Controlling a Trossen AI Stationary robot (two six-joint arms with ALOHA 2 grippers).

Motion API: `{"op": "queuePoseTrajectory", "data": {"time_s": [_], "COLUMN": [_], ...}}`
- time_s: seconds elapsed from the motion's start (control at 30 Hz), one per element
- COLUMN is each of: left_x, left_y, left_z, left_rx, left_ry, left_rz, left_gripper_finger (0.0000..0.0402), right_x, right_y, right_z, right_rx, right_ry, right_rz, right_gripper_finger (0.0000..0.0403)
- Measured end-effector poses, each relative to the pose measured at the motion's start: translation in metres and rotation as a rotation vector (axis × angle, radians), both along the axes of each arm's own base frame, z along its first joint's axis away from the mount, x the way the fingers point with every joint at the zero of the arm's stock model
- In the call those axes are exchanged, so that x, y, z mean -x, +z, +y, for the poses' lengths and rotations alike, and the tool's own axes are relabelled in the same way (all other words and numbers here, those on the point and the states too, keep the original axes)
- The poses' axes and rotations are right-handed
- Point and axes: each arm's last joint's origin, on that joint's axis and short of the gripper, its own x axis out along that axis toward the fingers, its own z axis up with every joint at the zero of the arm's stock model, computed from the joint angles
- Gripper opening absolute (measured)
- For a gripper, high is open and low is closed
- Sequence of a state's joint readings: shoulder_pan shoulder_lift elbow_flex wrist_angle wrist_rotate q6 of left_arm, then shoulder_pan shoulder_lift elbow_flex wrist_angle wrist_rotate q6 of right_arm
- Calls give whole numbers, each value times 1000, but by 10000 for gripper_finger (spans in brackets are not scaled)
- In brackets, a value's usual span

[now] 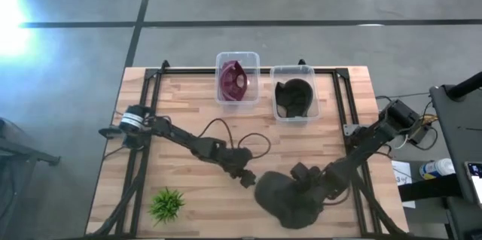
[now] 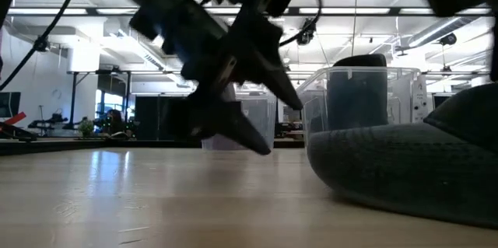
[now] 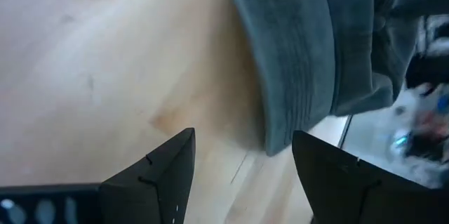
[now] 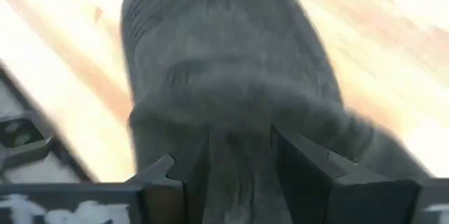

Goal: Pick & Place hat
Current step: Put the black cap into the right transparent bin

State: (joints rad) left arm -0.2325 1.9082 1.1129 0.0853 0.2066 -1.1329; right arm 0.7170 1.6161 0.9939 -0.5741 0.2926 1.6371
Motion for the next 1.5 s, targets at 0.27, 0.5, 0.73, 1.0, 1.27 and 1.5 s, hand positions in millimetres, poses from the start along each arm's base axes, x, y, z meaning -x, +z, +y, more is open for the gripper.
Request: {"op": "queuePoseTrajectory", "data": {"time_s": [0.27, 0.5, 0.73, 1.0, 1.27, 1.5], "left_x": [10, 10, 12, 14, 13, 13], "left_y": [-14, -13, -14, -17, -15, -15], "left_z": [4, 4, -4, -13, -16, -16], "left_rx": [103, 103, 84, 79, 36, 32], "left_ry": [93, 91, 93, 82, 152, 142], "left_rz": [-69, -77, -77, -68, -114, -116], "left_gripper_finger": [231, 231, 231, 231, 231, 231], "right_x": [-35, -40, -42, -34, -52, -75], "right_y": [-14, -4, -5, -1, -31, -40], "right_z": [-12, -22, -22, -10, -8, -20], "right_rx": [26, 45, 27, -151, -138, -139], "right_ry": [-55, -62, -68, 134, 104, 77], "right_rz": [-96, -139, -134, -22, -26, -124], "right_gripper_finger": [134, 127, 128, 127, 126, 125]}}
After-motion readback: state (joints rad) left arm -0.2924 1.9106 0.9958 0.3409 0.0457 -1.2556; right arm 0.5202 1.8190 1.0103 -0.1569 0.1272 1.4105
